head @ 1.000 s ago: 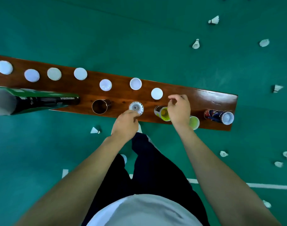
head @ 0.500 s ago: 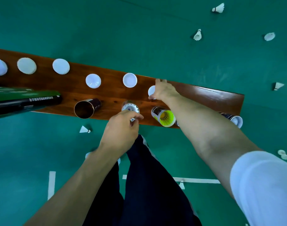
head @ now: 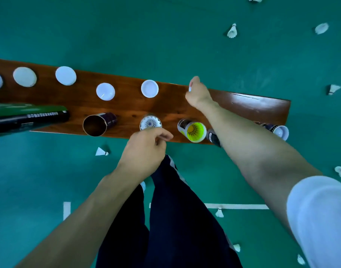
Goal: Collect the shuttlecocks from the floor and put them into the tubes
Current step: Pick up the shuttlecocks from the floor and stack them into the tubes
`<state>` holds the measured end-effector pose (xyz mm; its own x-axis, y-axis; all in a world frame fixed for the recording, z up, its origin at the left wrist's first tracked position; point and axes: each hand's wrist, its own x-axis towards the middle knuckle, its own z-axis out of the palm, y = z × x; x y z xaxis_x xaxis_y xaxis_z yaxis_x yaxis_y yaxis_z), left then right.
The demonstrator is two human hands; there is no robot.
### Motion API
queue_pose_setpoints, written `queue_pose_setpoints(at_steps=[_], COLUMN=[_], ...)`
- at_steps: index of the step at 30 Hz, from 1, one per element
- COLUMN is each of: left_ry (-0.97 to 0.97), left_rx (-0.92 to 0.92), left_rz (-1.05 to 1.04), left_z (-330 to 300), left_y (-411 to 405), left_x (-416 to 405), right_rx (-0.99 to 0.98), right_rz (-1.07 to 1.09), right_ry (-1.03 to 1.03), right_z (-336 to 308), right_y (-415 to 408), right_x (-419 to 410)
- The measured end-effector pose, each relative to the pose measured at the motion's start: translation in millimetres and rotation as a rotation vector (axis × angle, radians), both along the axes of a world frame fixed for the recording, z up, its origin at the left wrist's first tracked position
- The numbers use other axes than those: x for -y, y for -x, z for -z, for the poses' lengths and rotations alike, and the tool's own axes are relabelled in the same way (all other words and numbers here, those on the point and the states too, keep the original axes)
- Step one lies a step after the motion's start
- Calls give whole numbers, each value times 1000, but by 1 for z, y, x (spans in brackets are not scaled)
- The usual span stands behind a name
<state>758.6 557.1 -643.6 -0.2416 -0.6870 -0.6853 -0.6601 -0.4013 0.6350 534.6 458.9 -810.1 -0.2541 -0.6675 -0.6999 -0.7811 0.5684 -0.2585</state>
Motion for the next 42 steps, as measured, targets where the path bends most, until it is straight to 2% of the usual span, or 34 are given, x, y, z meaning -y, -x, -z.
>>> queue_pose_setpoints(at_steps=[4,8,10,15,17,22,30,35,42], left_ry=[7,-38,-52,-104,-153,-139,-39,-17,-123], left_rx=[29,70,83,171,176,152,200,206,153], left_rz=[2,16,30,137,103,128,156,167,108], left_z=[-3,9,16,36,42,58,82,92,103], left_y=[20,47,61,88,86,95,100,98,97], left_x=[2,1,-1,-2,4,7,-2,-4,-3], right_rx=[166,268,290,366,374,379,223,166,154], right_rz=[428,570,630,787,816,724,546,502,413], right_ry=[358,587,613,480,477,603,740,647,567], right_z=[-41,-78,-77,-45,-36,-18,-11,-6,4], right_y=[21,12,1,-26,-36,-36,-33,-28,-23], right_x=[-17,-74,-109,-162,-170,-174,-170,-169,-171])
